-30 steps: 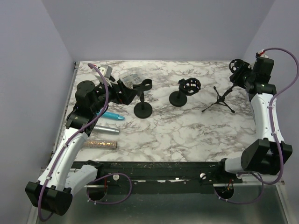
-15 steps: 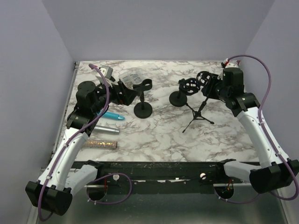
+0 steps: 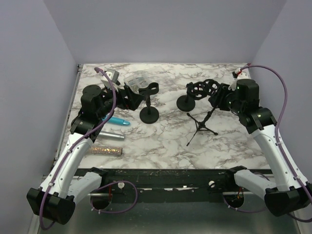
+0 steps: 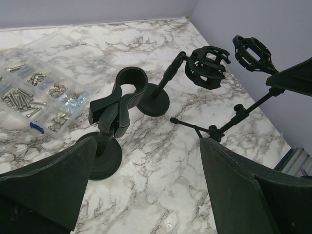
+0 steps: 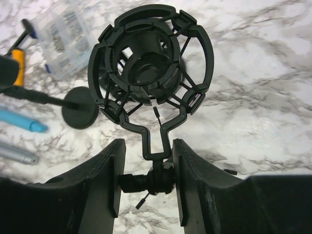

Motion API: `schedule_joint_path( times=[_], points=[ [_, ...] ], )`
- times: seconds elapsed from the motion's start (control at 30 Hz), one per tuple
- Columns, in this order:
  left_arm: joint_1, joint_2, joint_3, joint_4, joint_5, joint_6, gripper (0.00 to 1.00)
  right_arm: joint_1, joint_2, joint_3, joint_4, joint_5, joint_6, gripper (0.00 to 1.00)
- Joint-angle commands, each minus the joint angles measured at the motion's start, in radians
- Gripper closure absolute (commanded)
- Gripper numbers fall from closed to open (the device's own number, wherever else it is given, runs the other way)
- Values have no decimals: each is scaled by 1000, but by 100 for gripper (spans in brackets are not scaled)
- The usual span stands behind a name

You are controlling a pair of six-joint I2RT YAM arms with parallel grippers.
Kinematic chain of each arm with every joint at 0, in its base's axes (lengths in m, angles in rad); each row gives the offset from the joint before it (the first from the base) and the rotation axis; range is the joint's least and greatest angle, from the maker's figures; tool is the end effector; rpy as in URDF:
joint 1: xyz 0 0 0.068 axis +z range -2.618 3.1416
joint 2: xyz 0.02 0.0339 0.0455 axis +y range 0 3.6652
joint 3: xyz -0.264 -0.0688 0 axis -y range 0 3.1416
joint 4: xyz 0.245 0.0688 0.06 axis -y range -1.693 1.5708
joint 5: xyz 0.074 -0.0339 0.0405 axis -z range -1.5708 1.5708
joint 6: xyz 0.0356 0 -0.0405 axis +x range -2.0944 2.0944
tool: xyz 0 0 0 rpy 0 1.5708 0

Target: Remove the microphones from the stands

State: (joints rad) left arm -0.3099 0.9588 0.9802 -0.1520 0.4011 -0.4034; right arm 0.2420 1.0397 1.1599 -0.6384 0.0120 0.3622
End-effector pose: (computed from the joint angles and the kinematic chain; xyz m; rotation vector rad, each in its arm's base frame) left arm 0.2032 -0.0797 0.3809 0.2288 1.7539 -0.8650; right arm 0.2113 0.0517 0.3758 0.1340 2.1042 0.3524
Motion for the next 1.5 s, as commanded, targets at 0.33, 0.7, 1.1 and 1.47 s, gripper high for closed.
schedule_joint_path(
  times=[0.33, 0.7, 1.1, 1.47],
  points=[
    [-8, -139, -59, -187, 152, -126, 3, 439, 24, -40, 127, 278, 240, 99],
    [-11, -280, -232, -151, 289, -321, 3, 664, 235, 24, 192, 470, 277, 80],
    [-85, -192, -213, -53, 307, -388, 1, 672, 137, -44, 225, 256, 213, 9],
    [-249, -51, -104, -12, 227, -403, 3, 671, -48, -32, 137, 296, 215, 0]
  ],
)
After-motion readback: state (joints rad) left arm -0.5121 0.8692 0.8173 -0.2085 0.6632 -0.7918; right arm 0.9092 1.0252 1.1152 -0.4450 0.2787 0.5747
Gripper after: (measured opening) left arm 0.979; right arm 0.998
